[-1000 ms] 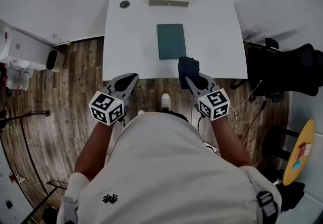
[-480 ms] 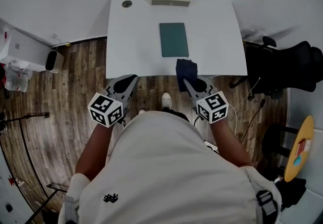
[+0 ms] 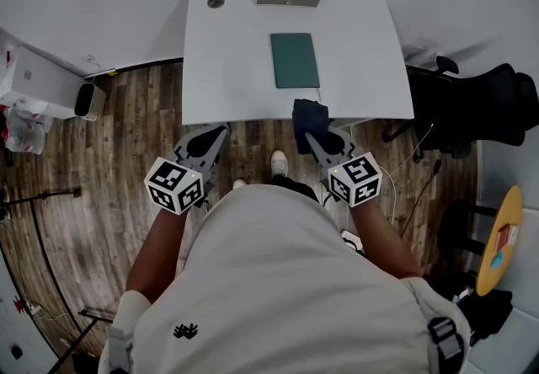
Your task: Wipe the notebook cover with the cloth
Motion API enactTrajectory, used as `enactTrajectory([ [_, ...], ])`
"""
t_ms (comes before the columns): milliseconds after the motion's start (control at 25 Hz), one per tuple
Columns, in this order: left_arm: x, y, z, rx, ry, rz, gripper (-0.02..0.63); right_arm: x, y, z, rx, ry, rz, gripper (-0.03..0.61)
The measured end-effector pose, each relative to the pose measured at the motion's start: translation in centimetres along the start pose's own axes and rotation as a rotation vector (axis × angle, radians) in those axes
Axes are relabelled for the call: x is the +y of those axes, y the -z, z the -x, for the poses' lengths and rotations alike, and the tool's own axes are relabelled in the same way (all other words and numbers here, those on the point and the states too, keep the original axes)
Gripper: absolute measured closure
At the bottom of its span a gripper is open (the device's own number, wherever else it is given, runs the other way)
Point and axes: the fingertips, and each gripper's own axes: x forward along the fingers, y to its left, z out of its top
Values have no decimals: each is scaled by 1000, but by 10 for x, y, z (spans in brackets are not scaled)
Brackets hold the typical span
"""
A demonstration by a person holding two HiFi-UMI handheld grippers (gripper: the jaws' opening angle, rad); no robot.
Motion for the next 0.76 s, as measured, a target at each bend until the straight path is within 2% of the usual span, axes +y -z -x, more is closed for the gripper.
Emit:
enactTrajectory([
  [760,-5,33,28,-33,29,30,609,39,30,22,64,47,22,534],
])
